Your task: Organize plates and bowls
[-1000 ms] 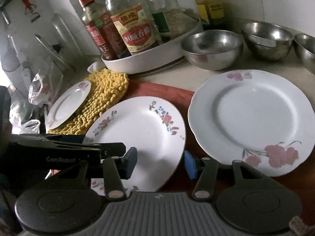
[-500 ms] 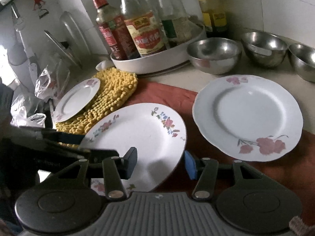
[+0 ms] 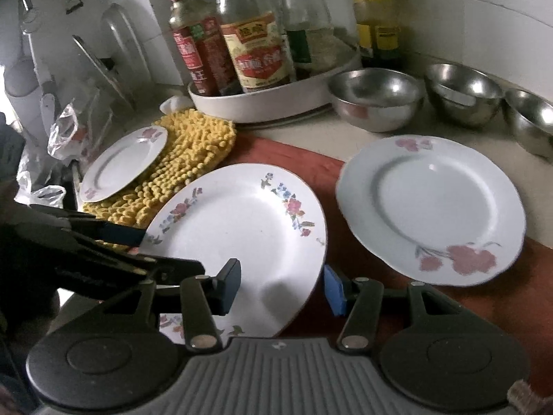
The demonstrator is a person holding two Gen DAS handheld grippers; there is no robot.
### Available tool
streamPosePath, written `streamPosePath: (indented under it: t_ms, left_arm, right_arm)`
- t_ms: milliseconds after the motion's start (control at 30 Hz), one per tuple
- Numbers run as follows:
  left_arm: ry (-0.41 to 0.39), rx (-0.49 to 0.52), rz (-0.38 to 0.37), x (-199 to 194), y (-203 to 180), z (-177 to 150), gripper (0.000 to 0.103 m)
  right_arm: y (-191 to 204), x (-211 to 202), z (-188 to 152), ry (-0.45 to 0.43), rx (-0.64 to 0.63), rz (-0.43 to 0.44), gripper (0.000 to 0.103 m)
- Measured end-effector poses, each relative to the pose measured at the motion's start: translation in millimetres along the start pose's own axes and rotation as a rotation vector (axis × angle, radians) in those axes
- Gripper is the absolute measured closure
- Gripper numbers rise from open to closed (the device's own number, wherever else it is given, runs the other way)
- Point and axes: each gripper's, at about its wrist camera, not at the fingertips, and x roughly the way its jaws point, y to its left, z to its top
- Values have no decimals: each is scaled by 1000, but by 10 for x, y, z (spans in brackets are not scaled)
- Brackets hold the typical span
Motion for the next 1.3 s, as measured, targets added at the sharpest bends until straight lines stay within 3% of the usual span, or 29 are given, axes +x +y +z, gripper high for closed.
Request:
streamPosePath:
  t_ms: [367, 500, 633, 733, 867, 967, 1167, 1300]
  left_arm:
    - [36, 39, 11, 65, -31, 45, 10]
    - [9, 58, 20, 30, -48, 144, 10]
    - [-53, 85, -32, 60, -194, 429, 8]
    - [-69, 134, -74, 213, -410, 662, 7]
    - [-26, 186, -108, 538, -693, 929, 8]
    - [4, 198, -108, 739, -825, 1029, 9]
    - [41, 189, -108, 1031, -909, 1175, 11]
    - [40, 230, -114, 1076, -974, 1215, 10]
  right_arm:
    - [-68, -33, -52, 32, 10, 9, 54]
    - [-123, 4, -77, 67, 18, 28, 54]
    - [-197, -148, -38, 0, -10, -34, 54]
    - [-380, -284, 6, -38, 25, -76, 54]
    - [-773, -433, 83, -103, 125, -202, 54]
    - [-1086, -413, 146, -101, 214, -259, 54]
    - [-1404, -278, 211, -76, 303, -213, 55]
    - [-1494, -208, 187, -46, 324, -197, 63]
